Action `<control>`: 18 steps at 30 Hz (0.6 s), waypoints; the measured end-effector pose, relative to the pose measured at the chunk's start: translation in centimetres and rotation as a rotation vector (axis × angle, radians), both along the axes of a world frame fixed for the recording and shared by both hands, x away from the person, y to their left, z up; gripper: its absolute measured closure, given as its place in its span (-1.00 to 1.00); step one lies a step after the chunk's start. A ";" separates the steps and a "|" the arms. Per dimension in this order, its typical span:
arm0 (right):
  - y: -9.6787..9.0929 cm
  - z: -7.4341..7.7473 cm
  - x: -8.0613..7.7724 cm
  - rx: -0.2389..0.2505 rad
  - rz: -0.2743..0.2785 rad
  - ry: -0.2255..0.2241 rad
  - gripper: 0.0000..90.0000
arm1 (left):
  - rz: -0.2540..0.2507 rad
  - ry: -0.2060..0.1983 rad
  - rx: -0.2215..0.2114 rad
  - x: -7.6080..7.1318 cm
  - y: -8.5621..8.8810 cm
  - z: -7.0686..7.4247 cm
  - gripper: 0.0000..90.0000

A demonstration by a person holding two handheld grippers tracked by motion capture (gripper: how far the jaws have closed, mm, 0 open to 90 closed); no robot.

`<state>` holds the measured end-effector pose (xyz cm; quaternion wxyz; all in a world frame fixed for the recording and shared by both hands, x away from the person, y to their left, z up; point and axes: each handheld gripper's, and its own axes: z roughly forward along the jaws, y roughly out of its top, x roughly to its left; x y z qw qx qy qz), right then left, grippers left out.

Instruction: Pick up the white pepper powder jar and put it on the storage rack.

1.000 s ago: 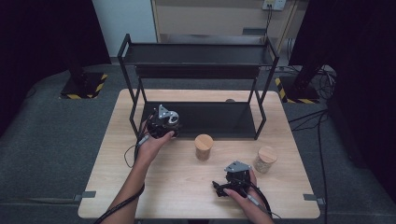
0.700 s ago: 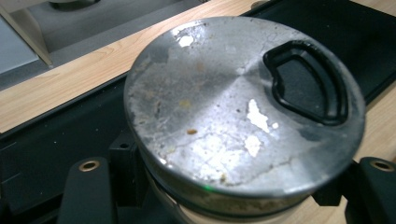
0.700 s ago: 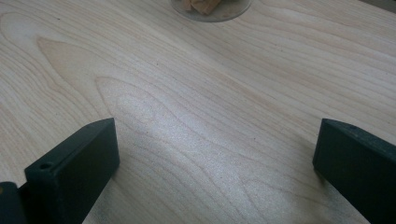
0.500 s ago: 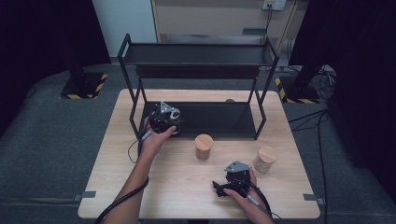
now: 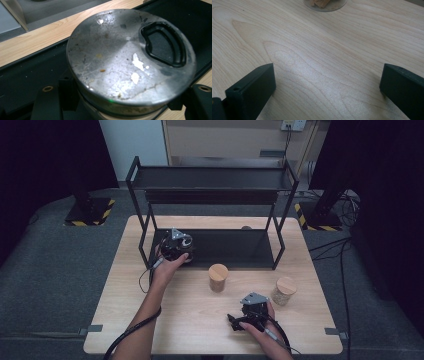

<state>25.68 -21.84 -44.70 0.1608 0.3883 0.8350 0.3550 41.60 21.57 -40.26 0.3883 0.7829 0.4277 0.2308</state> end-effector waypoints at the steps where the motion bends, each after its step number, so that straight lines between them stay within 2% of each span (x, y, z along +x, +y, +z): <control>1: 0.0 0.0 0.0 0.000 0.000 0.000 -0.99 | 0.002 0.001 -0.005 0.0 0.1 -0.1 -0.35; 18: 0.0 0.0 0.0 0.000 0.000 0.000 -0.99 | 0.018 0.020 -0.013 0.5 0.3 -1.0 -0.35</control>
